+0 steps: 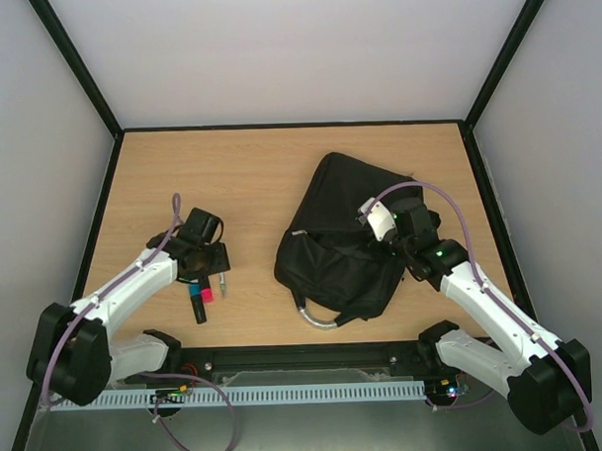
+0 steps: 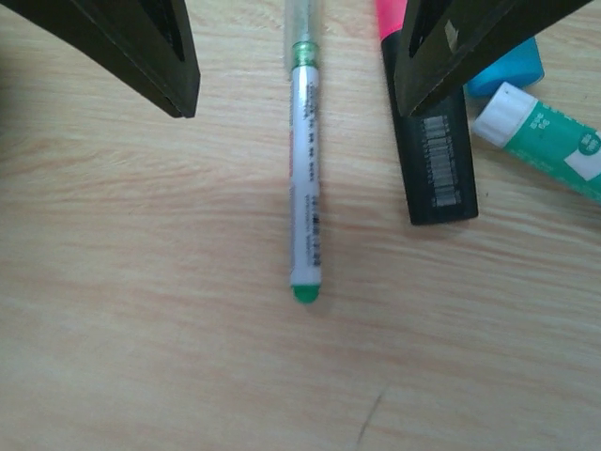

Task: Pack the student bag
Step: Pick up the stationery from the center of the board.

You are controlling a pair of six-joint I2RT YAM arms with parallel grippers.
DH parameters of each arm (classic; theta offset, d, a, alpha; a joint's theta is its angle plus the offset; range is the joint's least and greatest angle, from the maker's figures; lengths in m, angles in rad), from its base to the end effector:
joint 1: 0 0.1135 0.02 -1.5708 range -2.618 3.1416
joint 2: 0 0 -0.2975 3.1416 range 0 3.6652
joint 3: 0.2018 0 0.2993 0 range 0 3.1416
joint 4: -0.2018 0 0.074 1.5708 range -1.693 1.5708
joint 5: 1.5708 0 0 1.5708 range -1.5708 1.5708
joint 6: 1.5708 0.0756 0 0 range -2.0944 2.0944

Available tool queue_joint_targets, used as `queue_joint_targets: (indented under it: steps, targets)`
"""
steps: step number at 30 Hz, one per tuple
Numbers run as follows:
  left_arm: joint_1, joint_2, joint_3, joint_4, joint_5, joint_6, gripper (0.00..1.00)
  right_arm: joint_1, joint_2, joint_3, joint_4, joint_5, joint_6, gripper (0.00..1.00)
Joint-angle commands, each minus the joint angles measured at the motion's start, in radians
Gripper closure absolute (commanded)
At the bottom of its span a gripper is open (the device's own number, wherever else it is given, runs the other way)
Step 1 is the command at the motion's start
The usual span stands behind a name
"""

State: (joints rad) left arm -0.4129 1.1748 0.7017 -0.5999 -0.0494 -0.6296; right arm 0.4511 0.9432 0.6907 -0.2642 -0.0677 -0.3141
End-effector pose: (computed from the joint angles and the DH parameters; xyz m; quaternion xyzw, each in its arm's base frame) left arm 0.2442 -0.1029 0.1764 -0.1108 0.9625 -0.1019 0.2255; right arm 0.2445 0.1241 0.2653 -0.3383 0.7950 0.0636 0.4995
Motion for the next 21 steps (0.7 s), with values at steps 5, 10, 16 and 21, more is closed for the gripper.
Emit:
queue_joint_targets:
  steps: [5, 10, 16, 21]
  targets:
    - [-0.001, 0.094, 0.036, -0.122, 0.016, 0.005, 0.4, 0.011, -0.024, -0.001, -0.001, -0.06, -0.006, 0.99]
    - [-0.001, 0.125, 0.044, -0.127, 0.023, 0.015, 0.46, 0.011, -0.023, -0.002, -0.001, -0.06, -0.008, 0.99]
    - [-0.011, 0.17, 0.037, -0.089, 0.056, 0.03, 0.54, 0.011, -0.021, -0.003, -0.001, -0.061, -0.008, 0.99]
    - [-0.029, 0.215, 0.044, -0.074, 0.057, 0.039, 0.57, 0.011, -0.02, -0.002, -0.001, -0.059, -0.008, 0.99]
